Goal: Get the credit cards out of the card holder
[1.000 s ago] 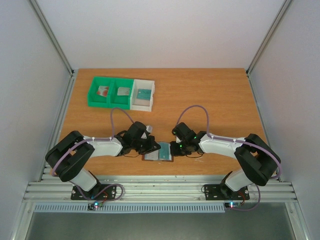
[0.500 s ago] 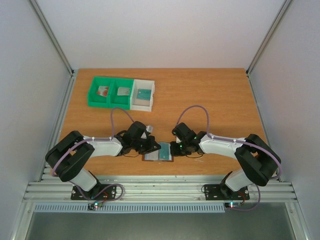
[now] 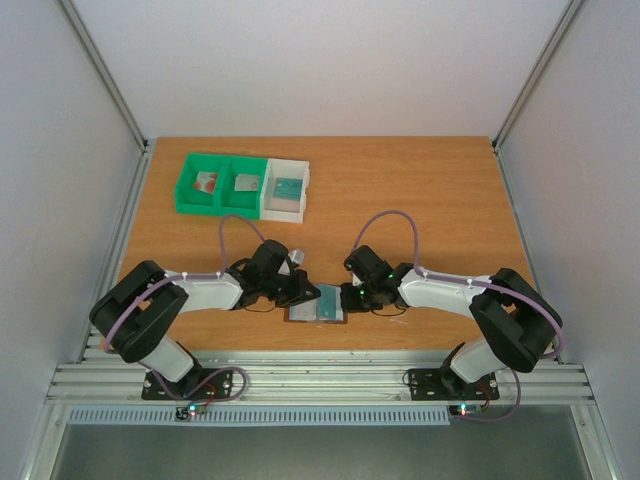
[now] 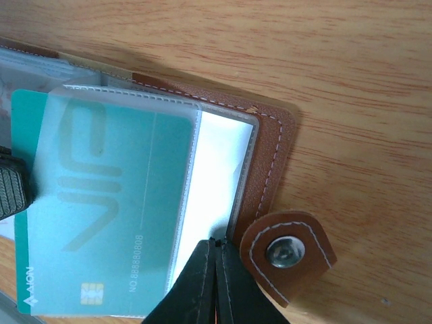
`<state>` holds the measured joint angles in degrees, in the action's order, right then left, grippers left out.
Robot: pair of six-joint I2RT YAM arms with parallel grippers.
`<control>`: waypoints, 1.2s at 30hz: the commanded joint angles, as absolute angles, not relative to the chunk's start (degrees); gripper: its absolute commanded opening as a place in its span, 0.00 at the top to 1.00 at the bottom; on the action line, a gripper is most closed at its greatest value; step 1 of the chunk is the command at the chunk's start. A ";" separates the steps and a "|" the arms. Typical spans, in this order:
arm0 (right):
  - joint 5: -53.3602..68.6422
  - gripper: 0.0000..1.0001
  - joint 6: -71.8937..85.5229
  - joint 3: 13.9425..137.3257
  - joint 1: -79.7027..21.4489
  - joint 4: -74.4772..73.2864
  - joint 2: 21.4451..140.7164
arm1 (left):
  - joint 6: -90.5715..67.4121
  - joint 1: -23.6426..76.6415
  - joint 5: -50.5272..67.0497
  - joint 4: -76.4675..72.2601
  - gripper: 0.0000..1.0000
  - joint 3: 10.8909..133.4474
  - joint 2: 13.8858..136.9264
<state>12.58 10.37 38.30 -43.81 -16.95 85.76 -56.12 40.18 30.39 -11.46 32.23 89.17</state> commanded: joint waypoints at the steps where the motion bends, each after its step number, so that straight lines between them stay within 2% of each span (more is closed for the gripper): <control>1: 9.93 0.99 9.93 36.91 -43.47 -19.25 85.69 | -54.46 39.77 32.63 -12.91 0.99 32.31 88.26; 6: 9.90 0.99 9.87 37.00 -43.43 -19.38 85.46 | -55.23 39.24 33.61 -13.44 1.00 32.33 89.01; 8: 9.93 0.99 9.91 36.92 -43.46 -19.41 85.35 | -55.53 38.98 33.83 -13.17 0.88 32.45 88.97; 9: 9.98 0.99 9.82 36.89 -43.44 -19.37 85.33 | -55.54 38.95 33.88 -13.12 0.87 32.51 88.99; 10: 10.06 0.99 9.76 36.91 -43.43 -19.35 85.07 | -55.48 39.03 34.11 -12.98 0.96 32.73 89.08; 11: 10.15 0.99 9.71 36.96 -43.50 -19.30 84.89 | -55.40 39.10 34.26 -12.85 0.99 32.79 89.16; 18: 11.30 0.99 9.71 37.47 -43.49 -19.64 83.18 | -55.22 39.00 34.36 -12.51 0.99 33.06 89.46; 28: 12.84 0.98 9.68 38.25 -43.46 -20.58 79.52 | -51.18 38.97 32.13 -4.16 1.00 35.91 86.08; 36: 14.44 0.93 6.93 38.78 -43.50 -22.25 73.11 | -48.20 38.98 28.17 3.48 0.99 37.33 81.98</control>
<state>13.32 9.08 37.98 -43.70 -20.67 76.99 -51.05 39.20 31.05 0.05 35.81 84.73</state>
